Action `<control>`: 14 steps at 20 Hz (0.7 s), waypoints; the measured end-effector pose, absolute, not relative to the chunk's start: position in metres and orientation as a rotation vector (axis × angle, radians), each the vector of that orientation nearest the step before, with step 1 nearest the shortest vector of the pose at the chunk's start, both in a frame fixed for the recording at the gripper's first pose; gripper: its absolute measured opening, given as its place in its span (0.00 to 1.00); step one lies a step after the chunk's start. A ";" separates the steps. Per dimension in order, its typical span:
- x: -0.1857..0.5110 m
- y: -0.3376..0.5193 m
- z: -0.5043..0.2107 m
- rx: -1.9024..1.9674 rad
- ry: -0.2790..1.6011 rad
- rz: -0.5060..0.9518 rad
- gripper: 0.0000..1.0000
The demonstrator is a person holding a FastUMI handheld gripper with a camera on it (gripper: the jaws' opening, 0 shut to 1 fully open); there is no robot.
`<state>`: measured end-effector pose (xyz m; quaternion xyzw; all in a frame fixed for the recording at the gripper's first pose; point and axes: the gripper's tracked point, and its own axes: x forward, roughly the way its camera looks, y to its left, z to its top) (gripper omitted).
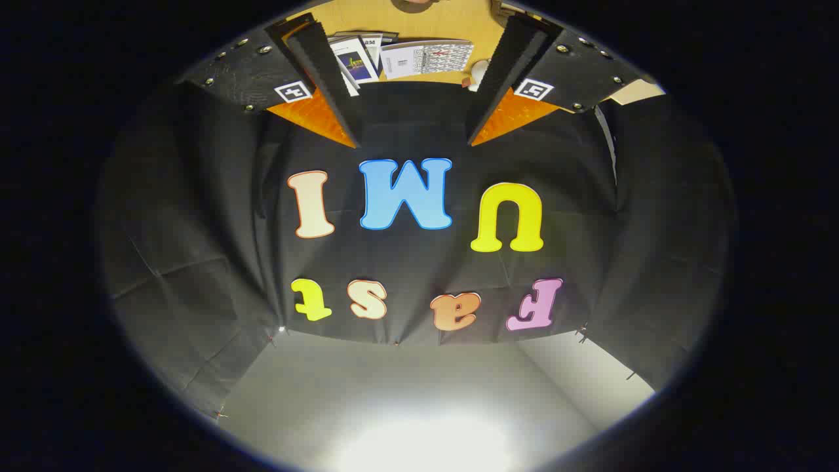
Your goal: Open the storage box then place both shoes into the box .Put the left shoe in first, then the right shoe, with the right side of both shoes facing outward in a uniform manner.
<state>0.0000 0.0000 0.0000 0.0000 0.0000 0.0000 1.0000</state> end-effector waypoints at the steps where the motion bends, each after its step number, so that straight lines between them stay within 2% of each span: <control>1: 0.002 0.002 -0.002 -0.003 0.004 0.006 0.96; 14: 0.004 0.015 -0.025 0.008 0.070 0.058 0.96</control>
